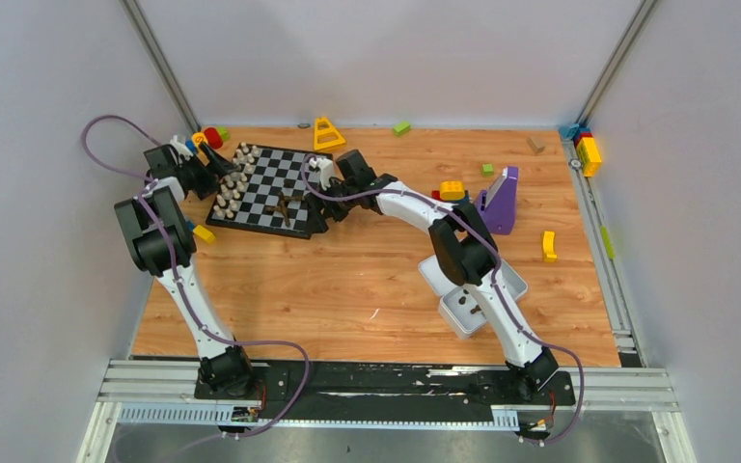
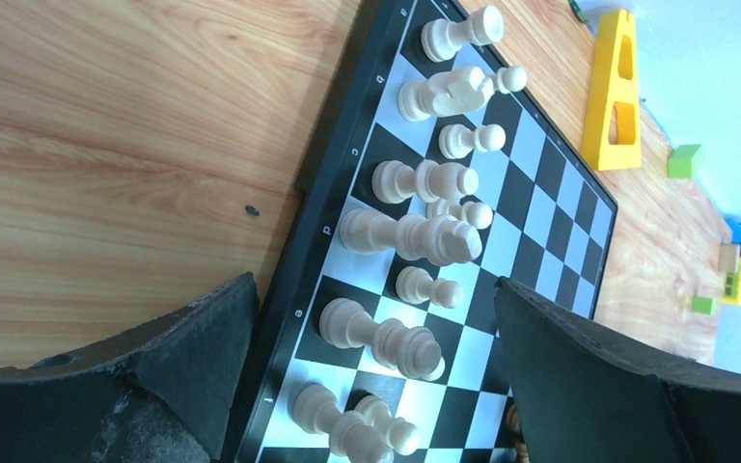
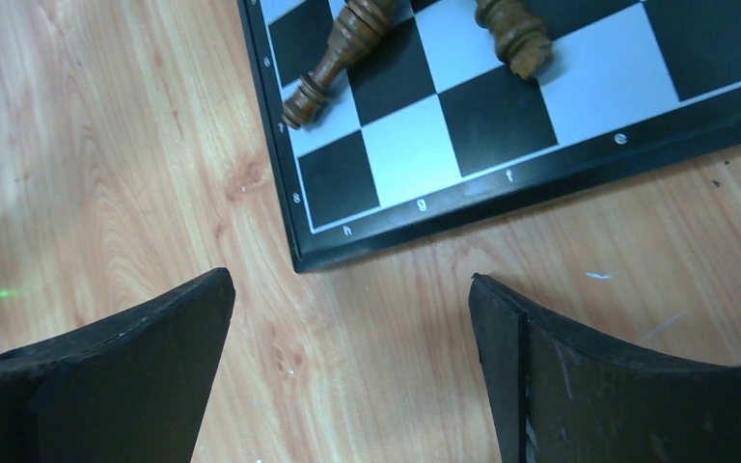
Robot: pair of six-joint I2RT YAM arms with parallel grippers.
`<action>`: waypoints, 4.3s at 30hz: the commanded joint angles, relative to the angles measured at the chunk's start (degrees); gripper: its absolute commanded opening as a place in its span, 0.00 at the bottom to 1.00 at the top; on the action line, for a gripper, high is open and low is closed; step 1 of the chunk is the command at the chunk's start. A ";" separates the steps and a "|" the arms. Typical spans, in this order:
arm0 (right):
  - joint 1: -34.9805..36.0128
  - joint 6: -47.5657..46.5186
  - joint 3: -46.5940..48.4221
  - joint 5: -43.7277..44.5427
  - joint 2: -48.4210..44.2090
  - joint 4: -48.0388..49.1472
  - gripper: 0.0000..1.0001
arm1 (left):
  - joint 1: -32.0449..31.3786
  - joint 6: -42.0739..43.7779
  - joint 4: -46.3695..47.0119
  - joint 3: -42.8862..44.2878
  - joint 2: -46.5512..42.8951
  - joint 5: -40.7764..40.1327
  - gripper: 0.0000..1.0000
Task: Set up the chess pieces on the board
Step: Move the chessboard to the center of the board.
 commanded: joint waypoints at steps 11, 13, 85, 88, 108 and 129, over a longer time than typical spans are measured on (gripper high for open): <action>-0.64 17.96 -0.35 -3.13 1.20 3.34 0.92 | 0.58 3.60 1.20 -10.47 -4.41 9.69 1.00; -0.86 19.79 -2.27 -3.64 0.10 3.96 0.92 | 0.62 4.21 1.94 -11.82 -5.07 10.29 1.00; -9.34 10.78 -34.83 4.04 -27.53 9.45 0.87 | -8.52 4.10 -0.65 -5.04 -12.43 1.84 1.00; -9.48 11.65 -34.39 2.94 -26.64 9.37 0.87 | -8.51 -0.72 3.46 -1.68 -8.04 3.21 1.00; -11.10 9.60 -38.51 2.27 -32.26 6.82 0.87 | -11.42 -21.10 17.41 1.34 7.60 11.29 0.95; -16.09 4.60 -48.62 1.60 -44.04 5.58 0.87 | -18.58 -19.01 18.65 -13.88 -0.70 16.30 0.94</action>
